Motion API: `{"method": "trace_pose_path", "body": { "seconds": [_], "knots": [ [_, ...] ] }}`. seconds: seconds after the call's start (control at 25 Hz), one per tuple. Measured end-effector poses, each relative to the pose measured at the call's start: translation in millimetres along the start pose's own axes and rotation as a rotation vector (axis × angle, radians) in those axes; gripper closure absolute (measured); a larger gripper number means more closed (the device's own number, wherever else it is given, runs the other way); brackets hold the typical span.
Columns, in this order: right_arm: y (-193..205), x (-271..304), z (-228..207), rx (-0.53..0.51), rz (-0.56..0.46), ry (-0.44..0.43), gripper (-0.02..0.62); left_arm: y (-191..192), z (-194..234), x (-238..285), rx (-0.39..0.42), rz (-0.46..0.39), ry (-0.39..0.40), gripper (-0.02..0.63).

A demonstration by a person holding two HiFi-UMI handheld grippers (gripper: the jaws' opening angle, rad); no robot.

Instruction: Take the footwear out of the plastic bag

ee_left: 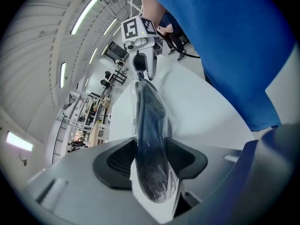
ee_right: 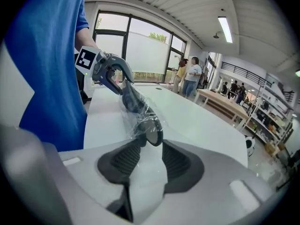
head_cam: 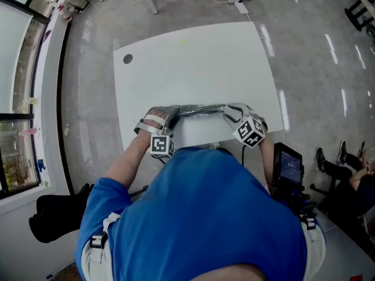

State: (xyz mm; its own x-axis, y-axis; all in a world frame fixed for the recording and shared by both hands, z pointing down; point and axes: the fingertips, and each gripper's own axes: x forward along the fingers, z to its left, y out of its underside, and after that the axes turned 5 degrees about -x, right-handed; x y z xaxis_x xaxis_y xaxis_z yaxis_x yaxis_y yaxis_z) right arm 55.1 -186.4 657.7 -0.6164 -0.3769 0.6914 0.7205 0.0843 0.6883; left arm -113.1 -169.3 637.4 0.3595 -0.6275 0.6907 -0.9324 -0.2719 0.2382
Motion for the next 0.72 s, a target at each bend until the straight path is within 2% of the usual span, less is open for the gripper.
{"method": "trace_pose_path", "body": {
  "seconds": [0.28,0.52,0.64,0.72],
  "knots": [
    [-12.1,1.7,8.4,-0.067,-0.041,-0.055,0.425,-2.4,-2.7,-4.7,0.027,-0.023,-0.010,0.390],
    [-19.3,7.9,8.8,-0.107,-0.025,-0.029,0.426,-1.2,-2.2,-8.4,0.019,-0.027,-0.017,0.390],
    [-17.8,7.0,7.6,-0.150,-0.004,-0.012,0.499,0.6,-1.1,-9.9,0.007,-0.020,-0.006,0.390],
    [-17.1,5.7,7.6,-0.173,0.006,-0.015,0.510,4.3,0.2,-8.9,0.006,-0.020,0.000,0.390]
  ]
}}
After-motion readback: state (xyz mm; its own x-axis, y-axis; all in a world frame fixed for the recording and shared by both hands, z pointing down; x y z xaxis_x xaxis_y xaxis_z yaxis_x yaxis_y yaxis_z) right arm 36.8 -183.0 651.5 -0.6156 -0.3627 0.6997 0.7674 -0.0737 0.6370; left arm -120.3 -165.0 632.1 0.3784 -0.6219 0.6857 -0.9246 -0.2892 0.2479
